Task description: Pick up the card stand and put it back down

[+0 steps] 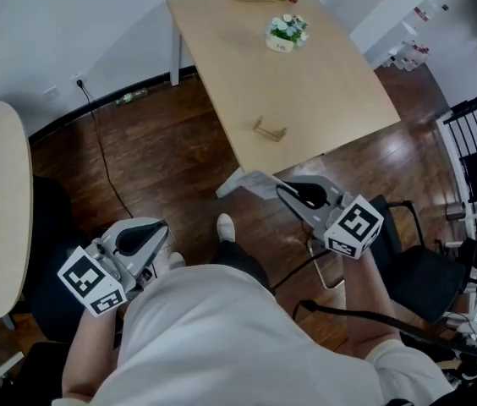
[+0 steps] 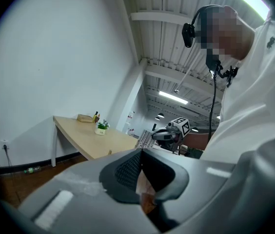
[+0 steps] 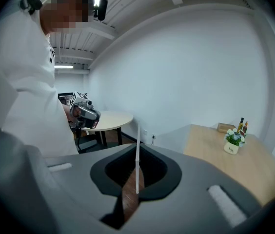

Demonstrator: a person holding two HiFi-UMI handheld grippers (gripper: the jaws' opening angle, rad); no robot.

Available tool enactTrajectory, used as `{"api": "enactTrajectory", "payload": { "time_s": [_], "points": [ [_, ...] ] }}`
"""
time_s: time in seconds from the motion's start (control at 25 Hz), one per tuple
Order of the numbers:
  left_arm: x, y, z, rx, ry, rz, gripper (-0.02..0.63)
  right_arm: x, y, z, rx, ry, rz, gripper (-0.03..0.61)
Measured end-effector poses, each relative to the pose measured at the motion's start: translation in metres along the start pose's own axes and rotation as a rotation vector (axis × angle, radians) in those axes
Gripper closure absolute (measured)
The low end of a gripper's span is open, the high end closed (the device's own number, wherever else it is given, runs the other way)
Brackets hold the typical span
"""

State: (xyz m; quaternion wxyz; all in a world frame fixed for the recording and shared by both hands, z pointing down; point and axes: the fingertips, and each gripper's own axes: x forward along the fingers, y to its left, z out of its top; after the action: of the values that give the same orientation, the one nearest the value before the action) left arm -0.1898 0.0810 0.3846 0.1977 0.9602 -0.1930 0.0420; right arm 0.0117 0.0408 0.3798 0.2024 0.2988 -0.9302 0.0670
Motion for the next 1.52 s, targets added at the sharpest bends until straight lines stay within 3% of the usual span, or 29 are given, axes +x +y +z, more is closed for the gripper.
{"api": "enactTrajectory", "payload": {
  "time_s": [0.72,1.12,1.52],
  "points": [
    [0.136,0.03,0.05,-0.005,0.008,0.089,0.614,0.006,-0.204,-0.033,-0.023,0.026,0.059,0.558],
    [0.17,0.034,0.054,-0.025,0.01,0.184,0.614,0.037,-0.264,-0.069,-0.009,0.054,0.108,0.558],
    [0.181,0.038,0.052,-0.049,0.013,0.25,0.614,0.059,-0.282,-0.099,0.021,0.091,0.148,0.558]
  ]
}}
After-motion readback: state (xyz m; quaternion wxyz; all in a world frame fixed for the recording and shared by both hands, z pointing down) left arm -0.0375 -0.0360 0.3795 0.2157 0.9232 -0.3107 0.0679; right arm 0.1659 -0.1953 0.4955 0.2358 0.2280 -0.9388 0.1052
